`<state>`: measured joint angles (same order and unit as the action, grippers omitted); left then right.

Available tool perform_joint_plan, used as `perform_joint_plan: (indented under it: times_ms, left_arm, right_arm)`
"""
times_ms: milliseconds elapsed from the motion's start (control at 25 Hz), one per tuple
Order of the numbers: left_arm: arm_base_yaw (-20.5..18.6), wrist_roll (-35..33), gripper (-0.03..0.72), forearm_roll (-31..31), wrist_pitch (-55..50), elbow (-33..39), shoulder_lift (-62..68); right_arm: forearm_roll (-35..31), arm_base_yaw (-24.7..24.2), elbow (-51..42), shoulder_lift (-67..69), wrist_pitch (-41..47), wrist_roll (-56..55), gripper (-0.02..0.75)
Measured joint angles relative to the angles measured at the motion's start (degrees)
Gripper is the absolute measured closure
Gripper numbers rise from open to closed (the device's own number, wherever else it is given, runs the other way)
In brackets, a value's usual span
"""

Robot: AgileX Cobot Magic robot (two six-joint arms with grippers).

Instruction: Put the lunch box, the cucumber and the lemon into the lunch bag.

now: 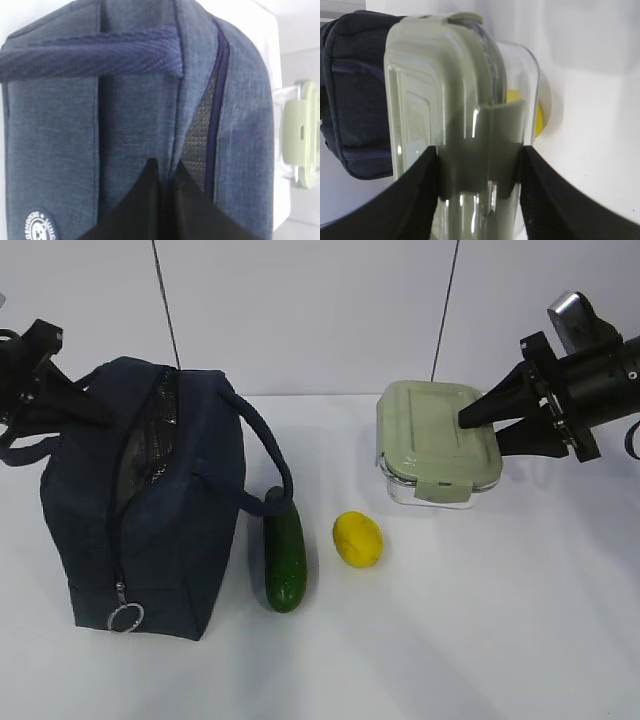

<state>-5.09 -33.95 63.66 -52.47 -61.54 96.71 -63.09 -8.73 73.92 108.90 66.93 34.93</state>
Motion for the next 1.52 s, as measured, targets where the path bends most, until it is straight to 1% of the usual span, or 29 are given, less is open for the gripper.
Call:
perform_joint_plan:
  times_ms: [120,240,400,520,640,720,800,880,1080,1320,1520]
  left_arm:
    - [0.0,4.6,0.688,-6.5,-0.1,-3.0,-0.6]
    - [0.0,10.9,0.688,-15.2,-1.0,-6.5,-1.8]
    - [0.4,17.7,0.688,-22.5,-2.6,-9.6,-2.4]
    - [2.6,21.5,0.688,-27.8,-2.4,-10.3,-2.4]
    - [6.0,27.1,0.688,-37.6,-1.6,-10.9,-2.5]
    - [8.2,30.3,0.689,-41.9,-0.7,-11.0,-3.1]
    - [10.1,31.8,0.689,-42.8,0.2,-11.1,-3.4]
    - [11.4,32.2,0.689,-41.7,0.4,-11.3,-3.5]
    - [12.8,32.6,0.689,-37.8,1.4,-11.3,-3.5]
    - [15.6,32.6,0.689,-36.6,1.8,-11.3,-3.5]
    - [16.3,32.6,0.689,-35.8,2.1,-11.3,-3.4]
  right_arm:
    - [-0.2,0.0,0.0,0.0,0.0,-0.1,0.396]
    - [-0.7,0.1,0.0,0.0,0.0,-0.2,0.396]
    - [-1.1,2.1,0.0,-0.5,0.0,-0.2,0.396]
    - [-1.4,4.0,0.2,-1.0,0.1,-0.2,0.396]
    - [-1.5,5.2,0.8,-1.0,0.1,-0.7,0.396]
    - [-1.7,5.9,1.3,-1.0,0.1,-1.3,0.396]
    - [-1.9,6.7,1.7,-1.0,0.1,-1.6,0.396]
    - [-2.6,7.2,2.1,-1.0,0.1,-1.6,0.396]
    - [-4.3,7.7,3.1,-1.0,0.1,-2.7,0.396]
    - [-4.3,9.7,5.6,-1.0,0.1,-4.3,0.396]
    - [-6.1,11.9,8.3,-1.0,0.2,-5.4,0.396]
